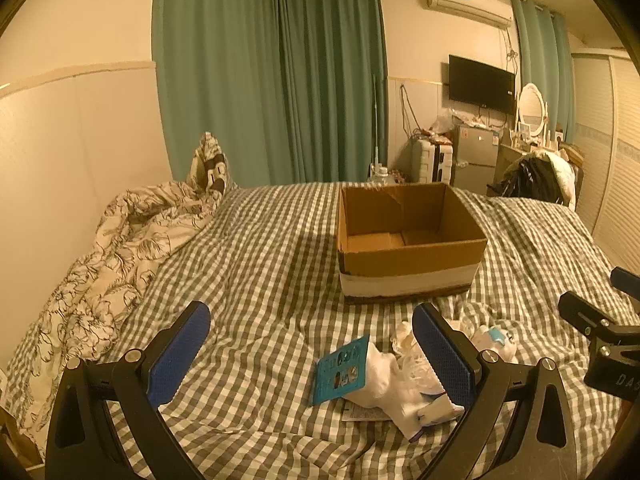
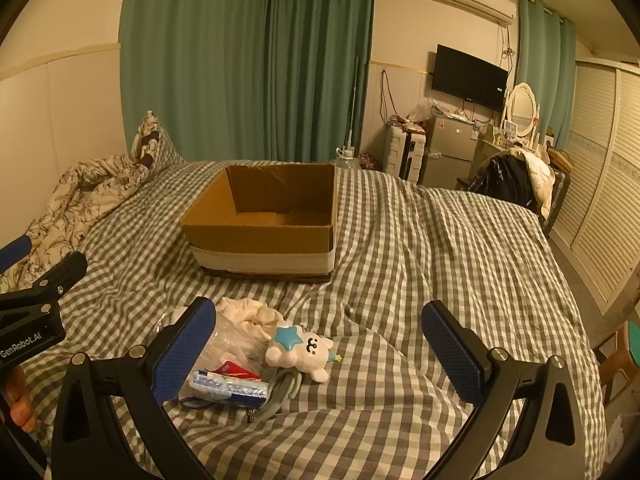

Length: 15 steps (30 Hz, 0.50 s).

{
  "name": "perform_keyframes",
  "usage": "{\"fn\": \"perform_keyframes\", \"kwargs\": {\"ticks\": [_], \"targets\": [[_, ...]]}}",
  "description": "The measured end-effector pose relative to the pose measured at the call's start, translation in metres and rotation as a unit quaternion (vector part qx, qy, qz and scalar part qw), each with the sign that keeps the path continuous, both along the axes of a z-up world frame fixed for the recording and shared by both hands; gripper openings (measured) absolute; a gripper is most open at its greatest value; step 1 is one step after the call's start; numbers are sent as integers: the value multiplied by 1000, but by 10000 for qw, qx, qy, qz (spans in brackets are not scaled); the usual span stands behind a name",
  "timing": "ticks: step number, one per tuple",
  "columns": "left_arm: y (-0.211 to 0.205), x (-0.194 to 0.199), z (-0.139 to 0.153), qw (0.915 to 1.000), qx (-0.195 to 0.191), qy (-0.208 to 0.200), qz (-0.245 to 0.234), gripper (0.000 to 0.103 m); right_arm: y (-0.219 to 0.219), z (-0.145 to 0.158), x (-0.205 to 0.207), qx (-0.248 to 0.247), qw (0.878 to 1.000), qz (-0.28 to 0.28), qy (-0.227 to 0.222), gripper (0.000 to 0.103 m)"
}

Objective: Organize objects

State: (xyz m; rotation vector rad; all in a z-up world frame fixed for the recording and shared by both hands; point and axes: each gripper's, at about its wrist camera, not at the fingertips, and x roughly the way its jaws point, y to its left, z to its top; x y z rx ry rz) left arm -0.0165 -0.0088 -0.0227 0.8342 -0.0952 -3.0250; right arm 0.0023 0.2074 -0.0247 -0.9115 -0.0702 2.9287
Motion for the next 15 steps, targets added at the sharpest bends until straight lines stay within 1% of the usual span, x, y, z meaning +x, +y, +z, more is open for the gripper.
{"fn": "perform_keyframes", "kwargs": {"ticks": [5,9,15], "targets": [[-3,-11,-16,9998,-13,-196,11,103,2,-11,-8,13,9998,-20,-184,103],[-8,-22,-31,9990,-30,-436,39,103,5,-21,-17,-1,9993,-66,-376,103],[-18,-41,-65,9953,-137,-957,42,102,9,-43,-34,-36,9970,-159,-753,103]]}}
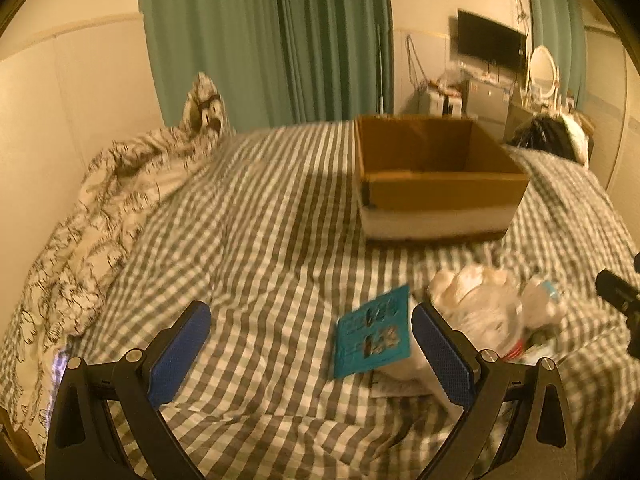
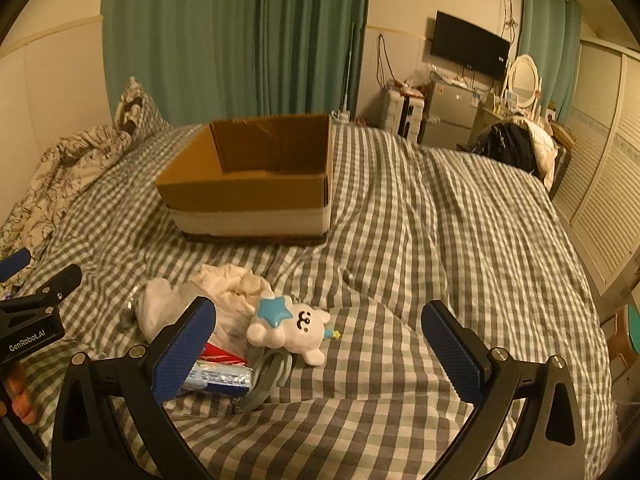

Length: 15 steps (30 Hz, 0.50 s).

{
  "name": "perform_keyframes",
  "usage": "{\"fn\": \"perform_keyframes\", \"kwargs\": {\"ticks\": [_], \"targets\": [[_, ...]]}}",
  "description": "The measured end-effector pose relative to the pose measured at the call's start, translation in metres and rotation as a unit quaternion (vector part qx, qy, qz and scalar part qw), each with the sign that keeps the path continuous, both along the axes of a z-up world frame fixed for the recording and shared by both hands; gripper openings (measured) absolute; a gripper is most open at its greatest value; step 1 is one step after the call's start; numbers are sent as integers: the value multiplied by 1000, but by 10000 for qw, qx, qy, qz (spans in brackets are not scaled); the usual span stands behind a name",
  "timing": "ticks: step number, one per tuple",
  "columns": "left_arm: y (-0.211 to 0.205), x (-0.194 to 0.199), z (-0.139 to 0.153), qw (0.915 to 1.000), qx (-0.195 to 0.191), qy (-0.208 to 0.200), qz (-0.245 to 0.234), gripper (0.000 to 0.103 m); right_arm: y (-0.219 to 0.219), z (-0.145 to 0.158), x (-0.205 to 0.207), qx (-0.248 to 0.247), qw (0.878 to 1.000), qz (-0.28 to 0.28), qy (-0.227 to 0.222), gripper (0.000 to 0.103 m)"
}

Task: Organize objects
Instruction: 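Grasp the white plush bear with the right gripper while the left gripper grasps the blue card package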

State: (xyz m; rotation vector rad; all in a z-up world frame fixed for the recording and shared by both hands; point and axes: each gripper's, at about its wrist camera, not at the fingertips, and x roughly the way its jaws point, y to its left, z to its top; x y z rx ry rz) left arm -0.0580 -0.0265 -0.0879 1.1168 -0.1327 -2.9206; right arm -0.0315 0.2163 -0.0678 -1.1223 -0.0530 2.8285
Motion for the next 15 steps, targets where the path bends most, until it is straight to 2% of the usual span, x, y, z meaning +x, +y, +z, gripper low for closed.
{"fn": "perform_keyframes", "kwargs": {"ticks": [4,9,15], "targets": [[0,-12,-25,9992,-125,-378,-62,101,1,-19,-14,-7,9994,-43,-353,103],[5,-25,-50,9963,-167,-805,-244,95,7,-37,-27,-100,9974,-160,-694,103],[20,-31,-55,9945,-148,-823,-631,95,12,-54,-43,-298,9941,-177,-1033,99]]}}
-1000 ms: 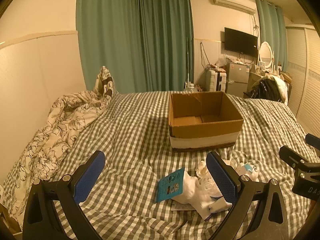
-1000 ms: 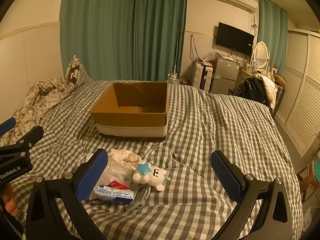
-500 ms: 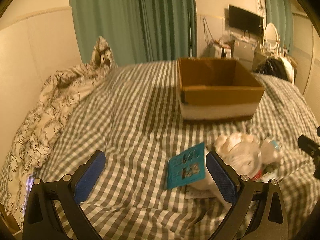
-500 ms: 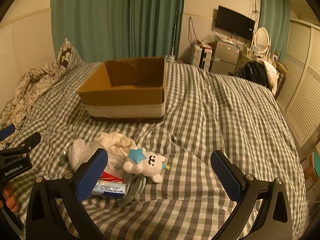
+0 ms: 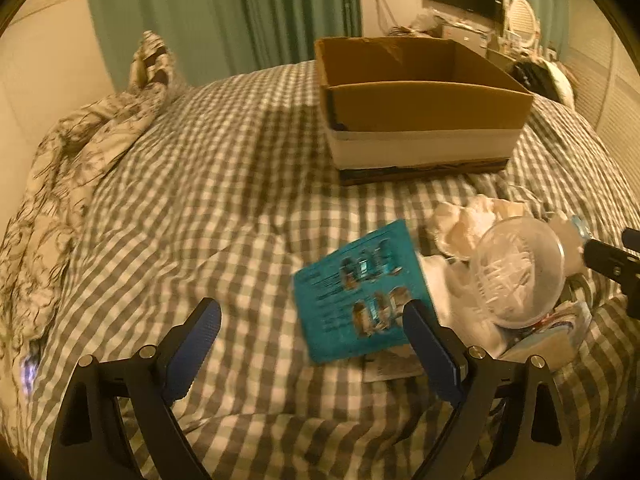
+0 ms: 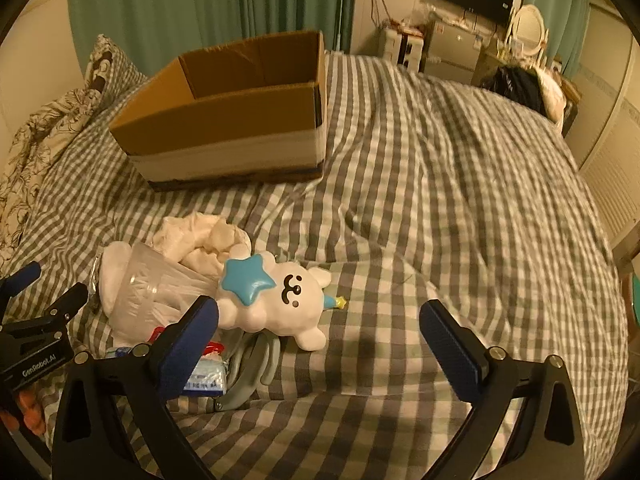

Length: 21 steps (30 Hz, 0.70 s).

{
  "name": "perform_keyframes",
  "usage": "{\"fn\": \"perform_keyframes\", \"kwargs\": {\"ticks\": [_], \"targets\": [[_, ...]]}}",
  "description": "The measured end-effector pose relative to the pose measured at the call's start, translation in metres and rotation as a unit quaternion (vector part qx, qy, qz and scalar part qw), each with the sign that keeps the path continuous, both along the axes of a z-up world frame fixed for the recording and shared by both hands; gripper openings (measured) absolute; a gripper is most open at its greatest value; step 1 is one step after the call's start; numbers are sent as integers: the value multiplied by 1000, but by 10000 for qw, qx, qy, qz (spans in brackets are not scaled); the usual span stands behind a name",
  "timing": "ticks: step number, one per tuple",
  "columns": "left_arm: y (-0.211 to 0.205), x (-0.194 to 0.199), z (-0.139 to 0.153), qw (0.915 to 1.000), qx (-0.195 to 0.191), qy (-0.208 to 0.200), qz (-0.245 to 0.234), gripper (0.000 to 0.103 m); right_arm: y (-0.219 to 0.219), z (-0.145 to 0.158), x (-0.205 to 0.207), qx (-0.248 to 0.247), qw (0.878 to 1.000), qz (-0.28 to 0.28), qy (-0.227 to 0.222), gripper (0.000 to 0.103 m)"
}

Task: Organize objects
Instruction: 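Grasp the white plush bear with the right gripper while the left gripper grasps the blue card package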

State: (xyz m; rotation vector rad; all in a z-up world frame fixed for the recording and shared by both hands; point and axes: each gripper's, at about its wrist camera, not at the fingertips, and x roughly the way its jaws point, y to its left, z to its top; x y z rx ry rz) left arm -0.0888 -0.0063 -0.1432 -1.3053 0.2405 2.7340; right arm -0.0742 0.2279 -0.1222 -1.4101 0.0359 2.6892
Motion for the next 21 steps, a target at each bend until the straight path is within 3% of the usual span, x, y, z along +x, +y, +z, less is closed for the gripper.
{"fn": "perform_keyframes", "kwargs": {"ticks": [9,14,18,21], "targets": [[17,0,1,9983,187,-98,-537,94,-8,-12,-14,-125,9995,208,-204,91],[17,-4,-7,9975,303,-283,-566,94,-14,-15,-16,-122,9990,333,-271,86],[3,-11,-10,9947,776,-527,-411,74,-16,-20,-19,-148,9984,393,-374,70],[-2,-9,-8,9929,967,-554,-420,57,-16,-19,-19,-162,9985,400,-339,69]]}}
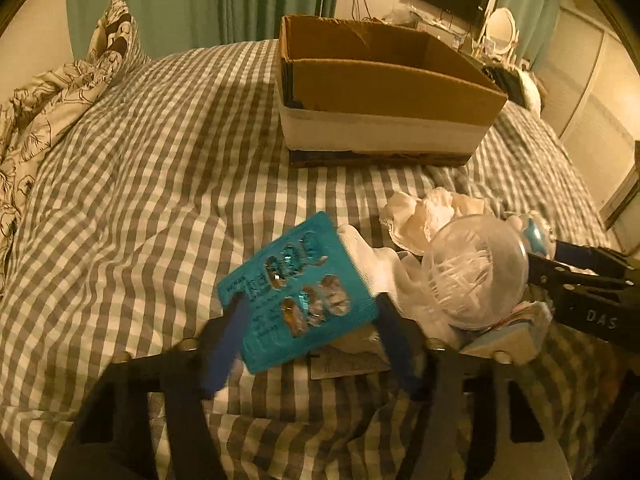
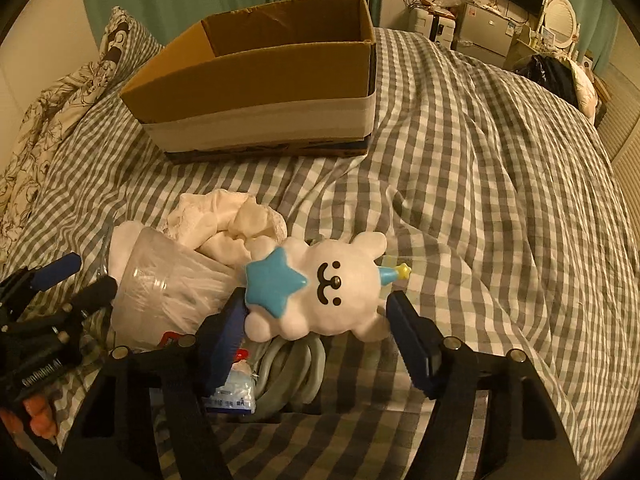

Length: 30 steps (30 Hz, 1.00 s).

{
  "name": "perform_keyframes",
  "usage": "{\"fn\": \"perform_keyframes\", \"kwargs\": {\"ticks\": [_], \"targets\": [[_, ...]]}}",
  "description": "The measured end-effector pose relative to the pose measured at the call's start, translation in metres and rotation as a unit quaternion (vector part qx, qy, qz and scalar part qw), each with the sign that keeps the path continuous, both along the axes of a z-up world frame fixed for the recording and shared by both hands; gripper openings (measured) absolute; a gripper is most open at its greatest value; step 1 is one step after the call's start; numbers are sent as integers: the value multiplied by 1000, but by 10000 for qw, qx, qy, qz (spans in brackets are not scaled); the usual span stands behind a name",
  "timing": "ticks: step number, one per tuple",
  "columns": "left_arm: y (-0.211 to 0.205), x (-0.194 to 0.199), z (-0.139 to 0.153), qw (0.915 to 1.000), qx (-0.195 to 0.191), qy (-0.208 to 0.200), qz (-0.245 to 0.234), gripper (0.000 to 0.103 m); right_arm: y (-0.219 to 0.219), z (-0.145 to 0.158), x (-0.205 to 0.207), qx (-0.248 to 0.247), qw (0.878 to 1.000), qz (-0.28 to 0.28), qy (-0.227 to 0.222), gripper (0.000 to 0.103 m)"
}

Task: Organize objects
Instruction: 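Grasp the white plush bear with the right gripper while the left gripper grasps the blue card package, then carry the bear and the card package into the cardboard box and open both grippers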

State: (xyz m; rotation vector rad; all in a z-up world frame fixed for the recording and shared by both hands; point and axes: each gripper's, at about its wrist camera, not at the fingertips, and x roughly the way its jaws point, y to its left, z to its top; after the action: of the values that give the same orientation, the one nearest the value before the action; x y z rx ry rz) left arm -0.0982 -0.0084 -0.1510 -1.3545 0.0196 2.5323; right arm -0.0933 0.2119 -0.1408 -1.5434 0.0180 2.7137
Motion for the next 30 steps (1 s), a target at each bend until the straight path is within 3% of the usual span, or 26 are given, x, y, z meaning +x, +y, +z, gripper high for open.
{"fn": "perform_keyframes", "kwargs": {"ticks": [2,4,11,16,21,30], "targets": [[0,2,1,10000,44,-12,-67,37,0,1,2,-8,10000,1,44,69],[1,5,4,9999,2,13,-115,25,1,4,4,5,9999,-11,103,69],[-8,17,24,9990,-309,333,57,10,-3,17,15,84,9993,-11,365,69],[-27,21,42,9968,-467,511,400,2,-5,31,27,104,9983,9,572,69],[-44,31,69,9942,-406,767,636,1,-9,49,41,119,9967,69,801,69],[-37,34,126,9907,-212,1247,508,1,-12,100,58,141,9902,202,1376,69]]}}
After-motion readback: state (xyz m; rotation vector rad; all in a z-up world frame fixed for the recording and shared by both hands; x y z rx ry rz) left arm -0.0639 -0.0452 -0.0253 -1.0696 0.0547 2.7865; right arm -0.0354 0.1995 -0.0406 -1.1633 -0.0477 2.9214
